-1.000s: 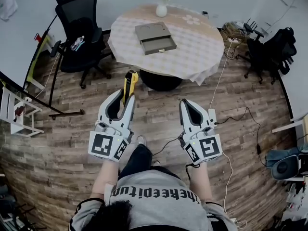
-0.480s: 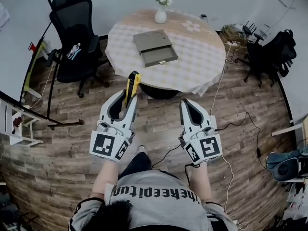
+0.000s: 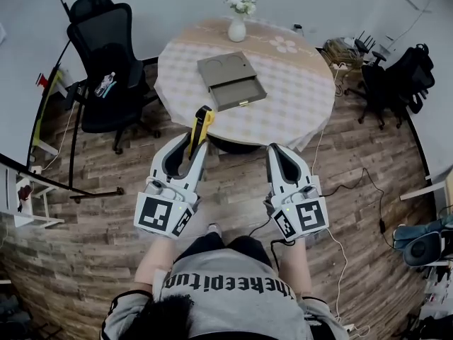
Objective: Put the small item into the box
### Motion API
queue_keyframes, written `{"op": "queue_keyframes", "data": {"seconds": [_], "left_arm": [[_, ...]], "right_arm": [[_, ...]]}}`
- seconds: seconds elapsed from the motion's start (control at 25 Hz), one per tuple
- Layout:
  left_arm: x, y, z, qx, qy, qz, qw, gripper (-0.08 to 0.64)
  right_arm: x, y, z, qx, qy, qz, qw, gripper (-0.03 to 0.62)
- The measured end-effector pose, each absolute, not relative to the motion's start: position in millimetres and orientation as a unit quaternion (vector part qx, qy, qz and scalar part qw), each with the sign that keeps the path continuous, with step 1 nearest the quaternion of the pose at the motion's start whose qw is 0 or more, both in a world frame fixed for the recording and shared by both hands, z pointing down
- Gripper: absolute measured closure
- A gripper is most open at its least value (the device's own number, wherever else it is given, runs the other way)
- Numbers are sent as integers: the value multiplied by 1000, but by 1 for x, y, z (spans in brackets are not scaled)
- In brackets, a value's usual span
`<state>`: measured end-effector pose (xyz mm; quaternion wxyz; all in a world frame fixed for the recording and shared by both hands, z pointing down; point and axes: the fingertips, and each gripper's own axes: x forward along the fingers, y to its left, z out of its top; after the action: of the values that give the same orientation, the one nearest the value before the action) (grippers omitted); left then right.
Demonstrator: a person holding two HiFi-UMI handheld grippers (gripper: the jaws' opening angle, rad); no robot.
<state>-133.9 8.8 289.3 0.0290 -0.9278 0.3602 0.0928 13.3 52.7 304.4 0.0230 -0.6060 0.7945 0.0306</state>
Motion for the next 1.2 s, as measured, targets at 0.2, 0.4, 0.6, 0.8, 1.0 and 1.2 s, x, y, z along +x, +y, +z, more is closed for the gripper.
{"op": "queue_keyframes", "data": {"seconds": [0.2,0.4,0.6,0.8,1.0,1.2], "left_arm": [[-141,-7,289,-930,354,96,30,434],[-148,-18,296,-929,355,99,27,434],[-140,-38,300,-929,358,95,25,434],[-128,-65,301,-924,370,93,23,434],[-110,-93,303,-920,381,89,22,434],[-89,-121,300,-917,390,85,24,435]], "right_arm": [[3,38,304,-608,793,33,19,586],[-1,29,312,-610,791,33,18,586],[6,6,315,-606,795,29,18,586],[19,-25,314,-596,802,28,18,586],[37,-56,316,-586,810,24,18,586],[56,-93,313,-572,820,21,17,586]]}}
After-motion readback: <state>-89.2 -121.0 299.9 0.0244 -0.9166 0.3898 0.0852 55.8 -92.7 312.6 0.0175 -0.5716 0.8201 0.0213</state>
